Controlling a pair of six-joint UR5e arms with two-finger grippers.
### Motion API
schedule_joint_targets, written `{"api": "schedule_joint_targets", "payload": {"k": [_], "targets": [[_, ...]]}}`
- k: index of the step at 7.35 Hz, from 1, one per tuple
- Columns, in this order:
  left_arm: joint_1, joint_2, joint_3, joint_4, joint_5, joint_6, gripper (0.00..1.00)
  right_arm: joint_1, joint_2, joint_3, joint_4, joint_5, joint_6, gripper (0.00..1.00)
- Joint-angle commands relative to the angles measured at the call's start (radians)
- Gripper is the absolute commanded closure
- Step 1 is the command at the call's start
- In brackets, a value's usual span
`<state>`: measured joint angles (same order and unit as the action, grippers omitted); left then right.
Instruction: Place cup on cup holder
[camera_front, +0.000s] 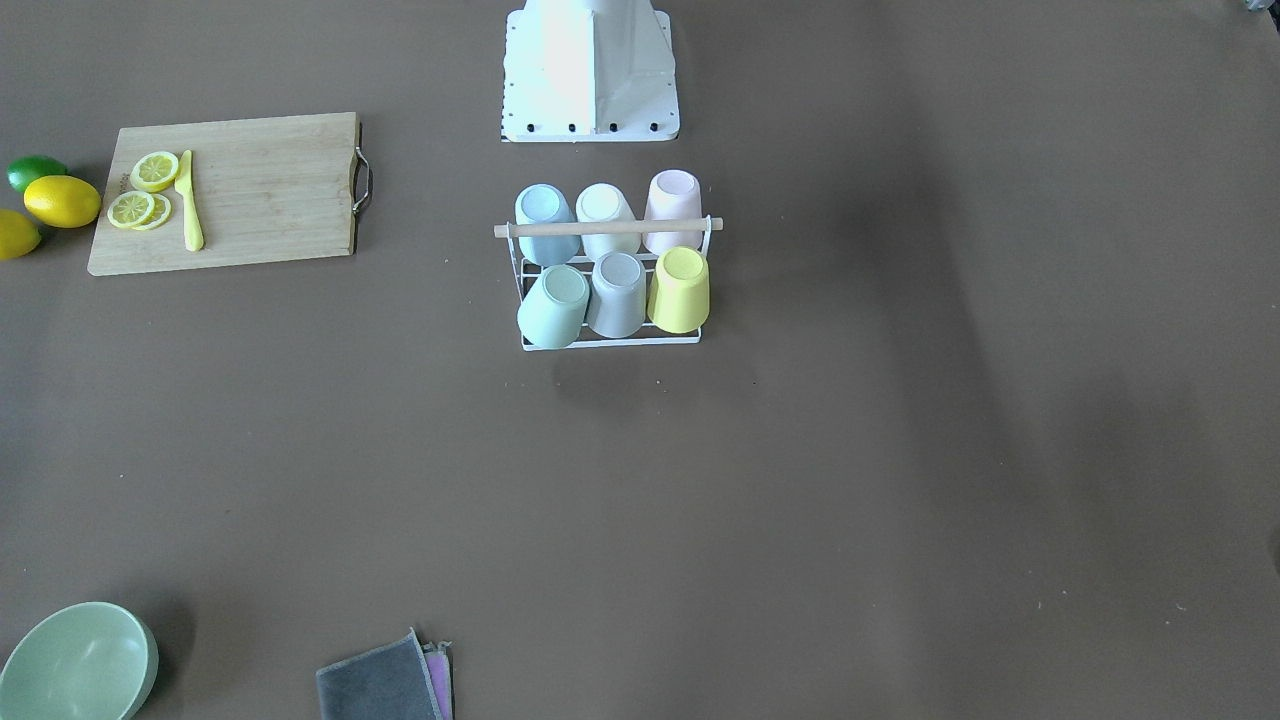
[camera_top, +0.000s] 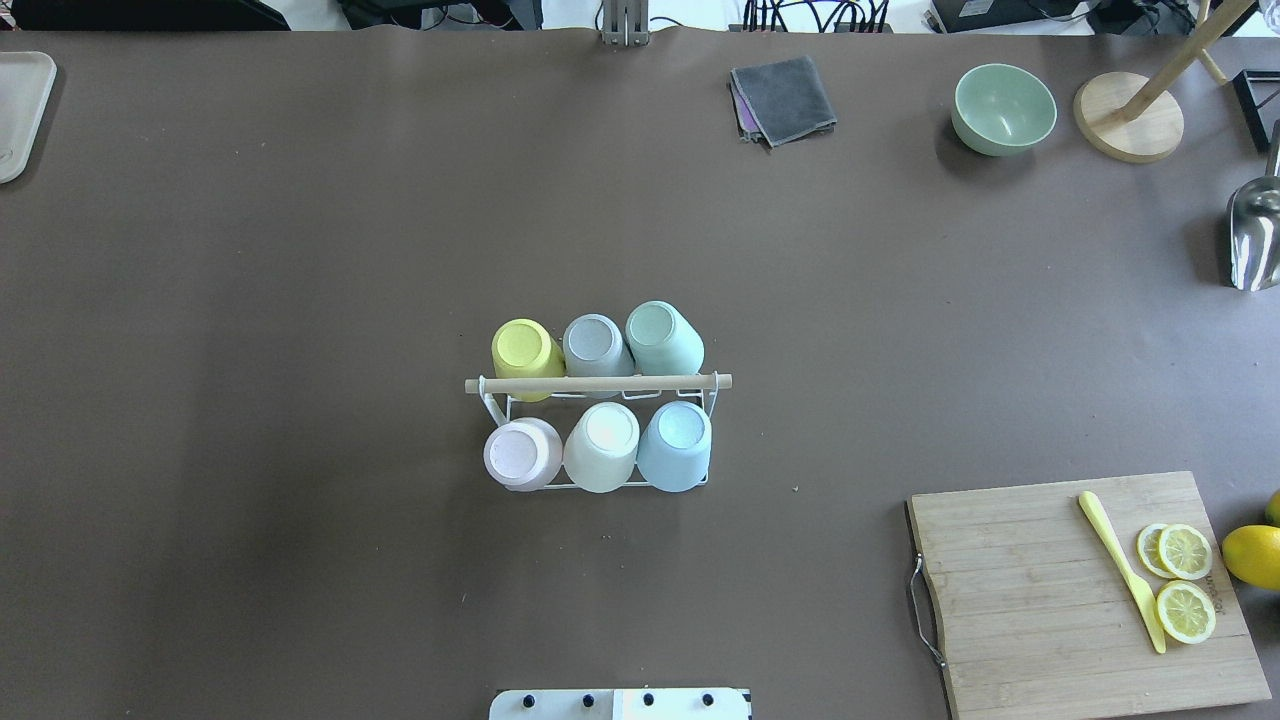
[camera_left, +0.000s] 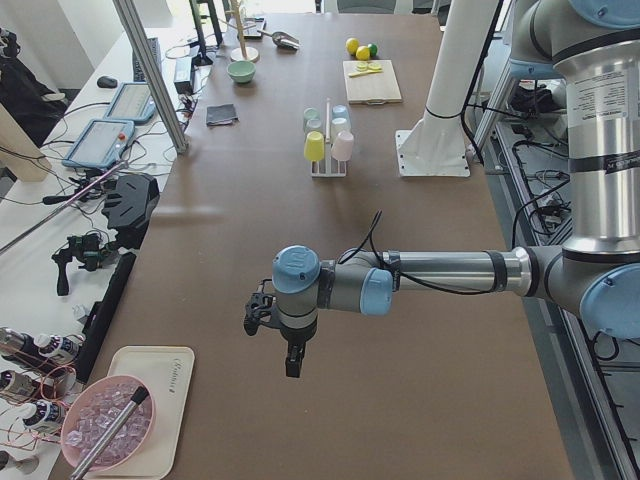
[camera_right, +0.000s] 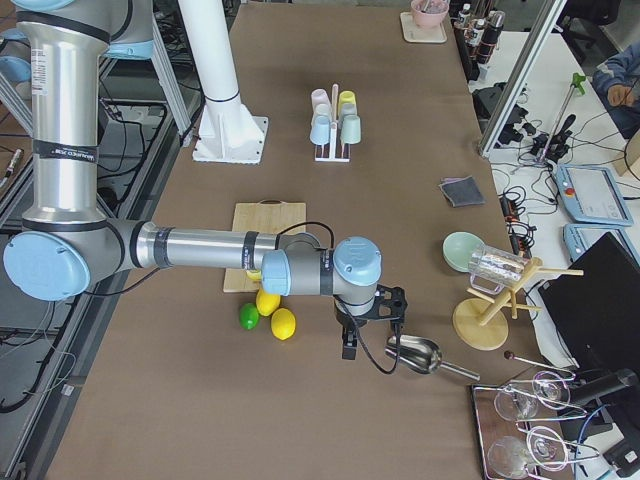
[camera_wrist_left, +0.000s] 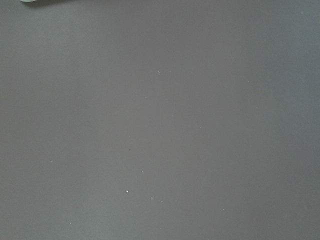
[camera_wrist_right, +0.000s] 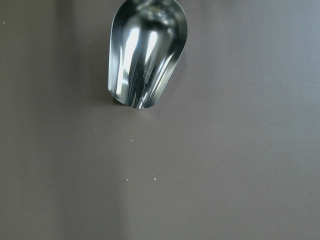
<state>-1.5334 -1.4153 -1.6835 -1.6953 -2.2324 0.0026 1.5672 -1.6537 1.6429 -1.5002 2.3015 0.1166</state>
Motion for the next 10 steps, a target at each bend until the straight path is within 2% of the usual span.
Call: {"api": "schedule_joint_targets", "payload": {"k": [1,10], "targets": [[0.001,-0.008,0.004,-0.001,0.002,-0.004,0.01,-0.002,0.0,0.0,0.0,-0.001,0.002,0.0],[0.003,-0.016,-0.016,-0.001,-0.009,-0.007,0.01,-0.003,-0.001,0.021,-0.009,0.001,0.0,0.0]]}}
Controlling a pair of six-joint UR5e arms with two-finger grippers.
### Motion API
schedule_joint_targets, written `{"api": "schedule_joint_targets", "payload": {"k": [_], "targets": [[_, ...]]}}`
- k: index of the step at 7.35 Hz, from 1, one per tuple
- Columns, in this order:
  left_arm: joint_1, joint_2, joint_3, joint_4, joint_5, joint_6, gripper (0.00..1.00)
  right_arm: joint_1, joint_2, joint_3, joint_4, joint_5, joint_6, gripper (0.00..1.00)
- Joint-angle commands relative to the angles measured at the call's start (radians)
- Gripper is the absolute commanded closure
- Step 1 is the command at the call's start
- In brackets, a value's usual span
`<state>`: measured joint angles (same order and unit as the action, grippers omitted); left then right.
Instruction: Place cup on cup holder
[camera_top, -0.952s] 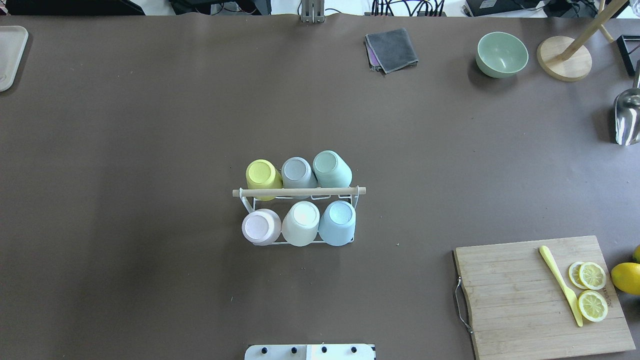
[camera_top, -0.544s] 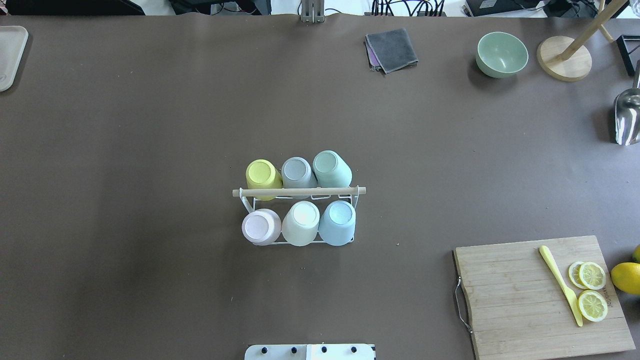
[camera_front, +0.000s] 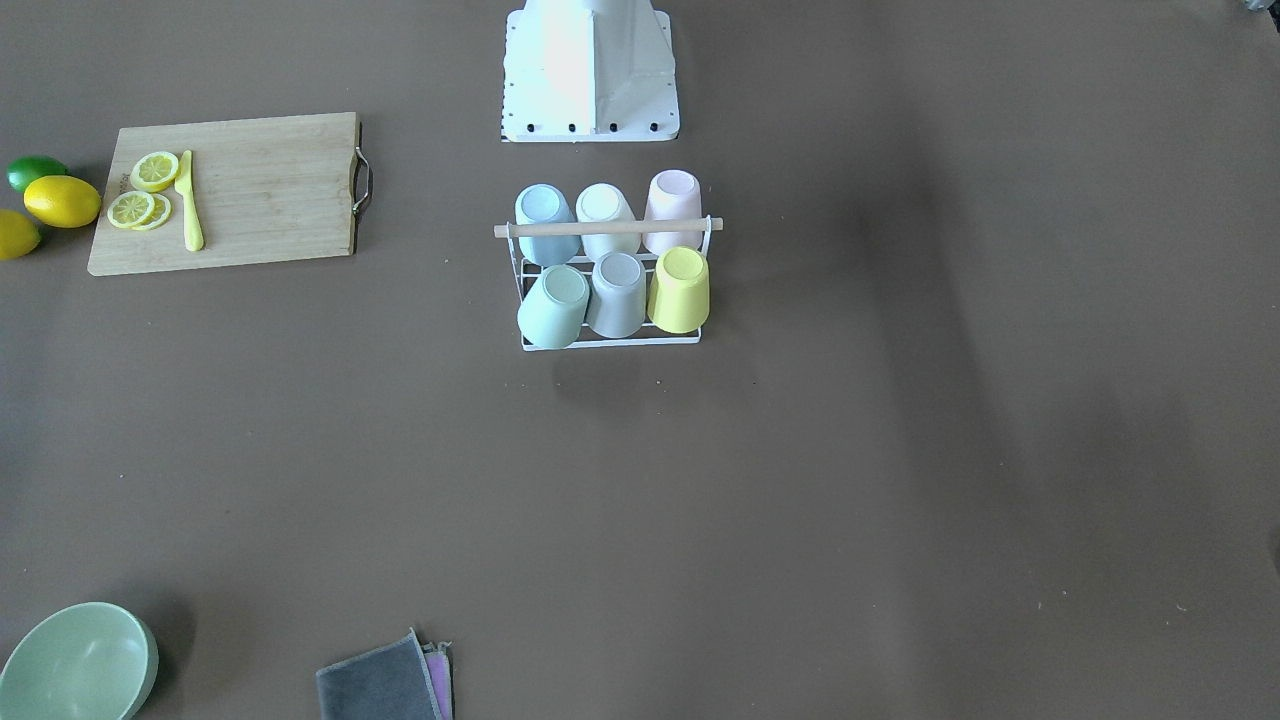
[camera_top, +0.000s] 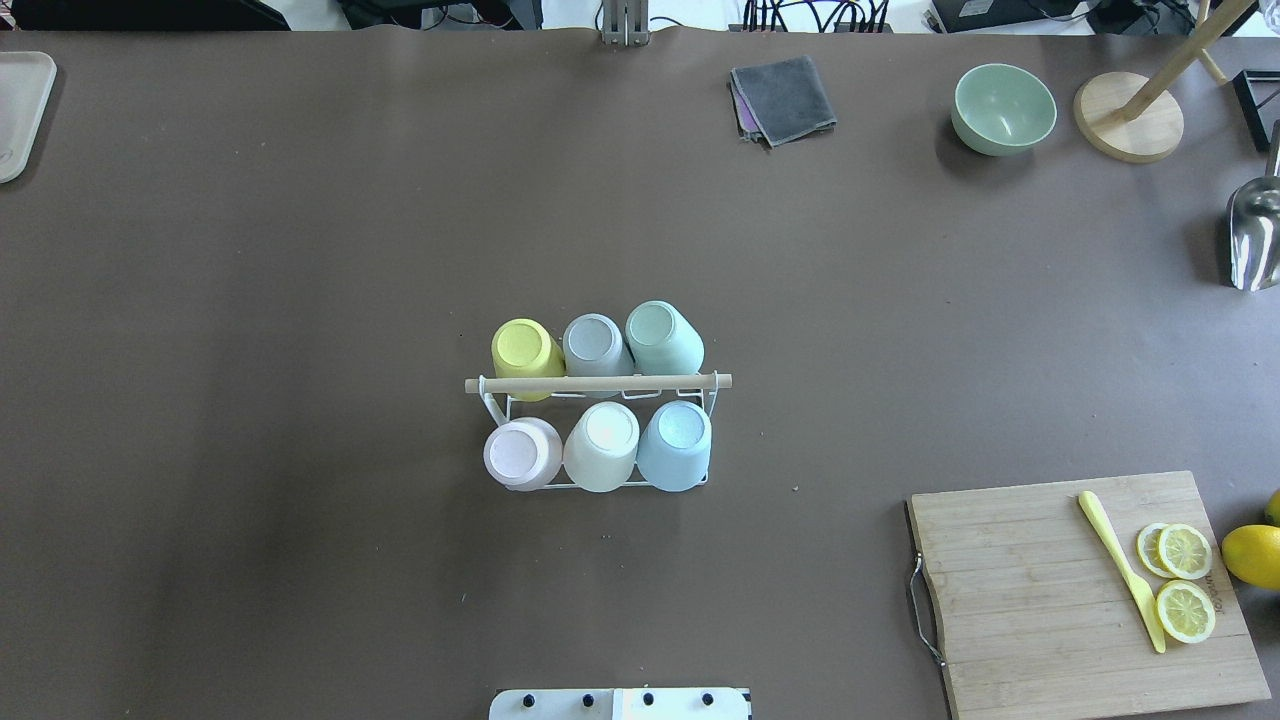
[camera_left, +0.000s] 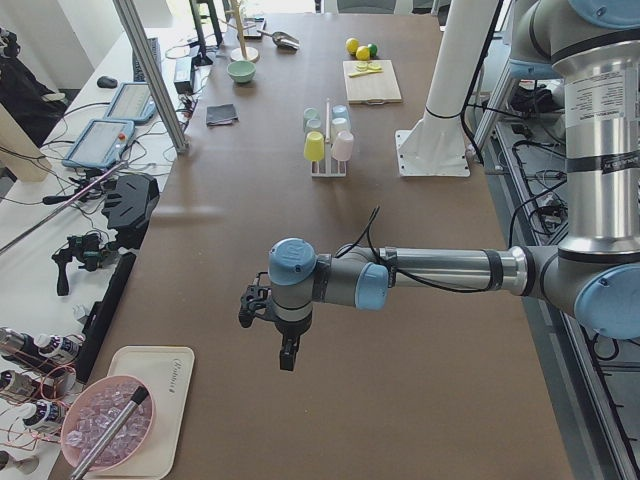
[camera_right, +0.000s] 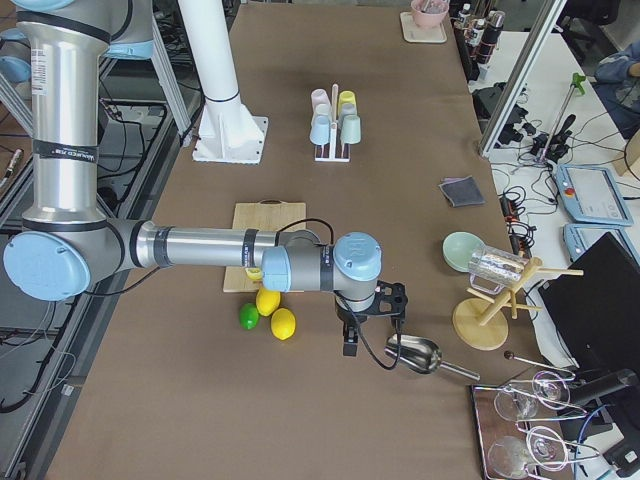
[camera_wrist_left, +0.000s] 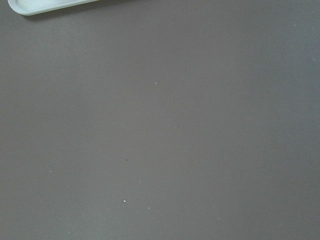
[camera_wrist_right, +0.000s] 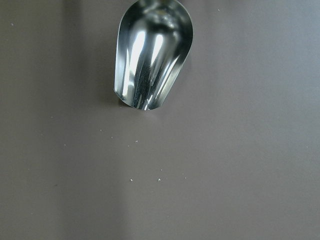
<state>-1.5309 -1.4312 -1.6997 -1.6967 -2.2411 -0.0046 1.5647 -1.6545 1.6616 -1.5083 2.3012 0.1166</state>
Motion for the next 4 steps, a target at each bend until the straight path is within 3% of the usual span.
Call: {"api": "schedule_joint_targets", "payload": {"k": [1,4], "targets": [[0.0,0.0,0.006,0.0,0.0,0.0,0.01,0.0,-0.001,0.004,-0.001,0.001,0.0,0.0],[0.0,0.0,0.002,-0.001,0.0,0.0,0.01,0.0,-0.002,0.004,-0.001,0.001,0.0,0.0]]}}
